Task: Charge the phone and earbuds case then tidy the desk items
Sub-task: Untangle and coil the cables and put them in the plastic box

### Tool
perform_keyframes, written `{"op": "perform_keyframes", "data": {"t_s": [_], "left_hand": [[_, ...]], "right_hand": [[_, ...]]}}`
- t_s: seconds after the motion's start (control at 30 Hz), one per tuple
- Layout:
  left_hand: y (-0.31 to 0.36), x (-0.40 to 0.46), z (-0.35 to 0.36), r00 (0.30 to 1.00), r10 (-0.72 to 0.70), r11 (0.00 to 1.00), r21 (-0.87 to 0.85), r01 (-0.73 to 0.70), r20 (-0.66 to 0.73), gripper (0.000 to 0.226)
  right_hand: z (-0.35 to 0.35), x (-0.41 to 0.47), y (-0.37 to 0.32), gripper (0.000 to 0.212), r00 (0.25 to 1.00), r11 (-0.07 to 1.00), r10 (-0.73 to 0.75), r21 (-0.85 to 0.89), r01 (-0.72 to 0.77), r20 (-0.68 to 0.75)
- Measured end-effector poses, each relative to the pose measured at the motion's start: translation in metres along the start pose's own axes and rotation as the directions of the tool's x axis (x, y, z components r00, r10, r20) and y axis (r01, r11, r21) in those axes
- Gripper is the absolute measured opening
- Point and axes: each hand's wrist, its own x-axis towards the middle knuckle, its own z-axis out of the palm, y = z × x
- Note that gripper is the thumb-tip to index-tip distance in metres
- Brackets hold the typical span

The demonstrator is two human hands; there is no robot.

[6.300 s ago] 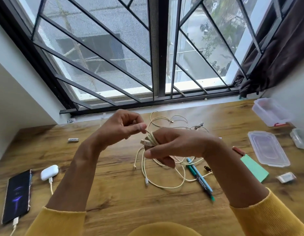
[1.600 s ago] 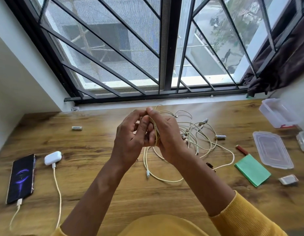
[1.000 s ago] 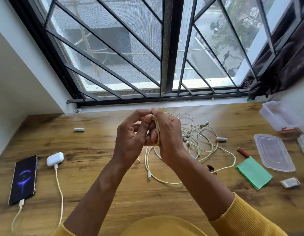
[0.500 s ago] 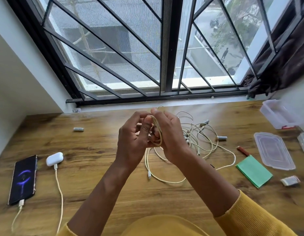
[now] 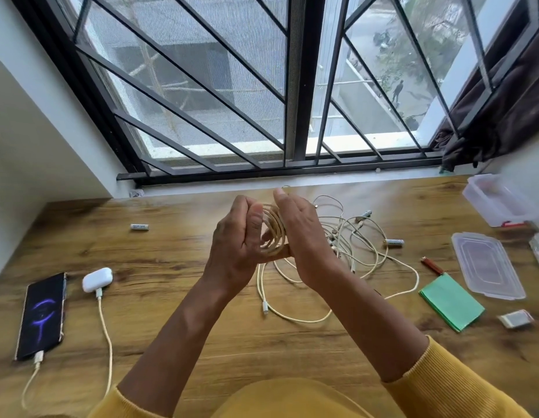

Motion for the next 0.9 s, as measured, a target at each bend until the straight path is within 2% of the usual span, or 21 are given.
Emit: {"op": "perform_keyframes", "data": {"t_s": [0.07,0.1,0.2,0.3,0.53,0.73,0.9], "left_hand": [[-0.004,0.002,-0.001,0.999,-0.003,1.0,0.01,0.004,-0.049,0.029],[-0.006,0.003,-0.002,0.997,-0.004,1.0,0.022,0.006,-0.071,0.03],[-0.007,0.007,-0.008,0.993,0.017,0.997,0.072,-0.009,-0.12,0.031],[-0.007,0.009,-0.012,0.99,0.037,0.997,0.07,-0.028,-0.137,0.033],[-0.001,0.011,-0.017,0.984,0.077,0.997,0.038,-0.072,-0.158,0.034],[0.0,0.013,-0.018,0.977,0.086,0.995,0.068,-0.074,-0.195,0.034],[0.006,0.012,-0.016,0.979,0.027,0.999,0.033,-0.021,-0.202,0.035]], "right_hand": [[-0.002,-0.005,-0.003,0.042,0.998,1.0,-0.014,-0.021,0.015,0.067],[-0.003,-0.007,-0.004,0.04,0.995,0.999,-0.017,-0.028,0.02,0.094],[-0.007,-0.007,-0.004,0.02,0.989,0.997,-0.057,-0.044,0.064,0.14],[-0.01,-0.006,-0.004,0.013,0.987,0.996,-0.074,-0.048,0.082,0.14],[-0.012,-0.007,-0.001,0.011,0.976,0.99,-0.022,0.138,-0.008,0.217],[-0.012,-0.012,-0.005,0.034,0.961,0.986,-0.151,-0.036,0.164,0.23],[-0.009,-0.012,-0.007,0.024,0.956,0.952,-0.252,-0.136,0.273,0.148]]}}
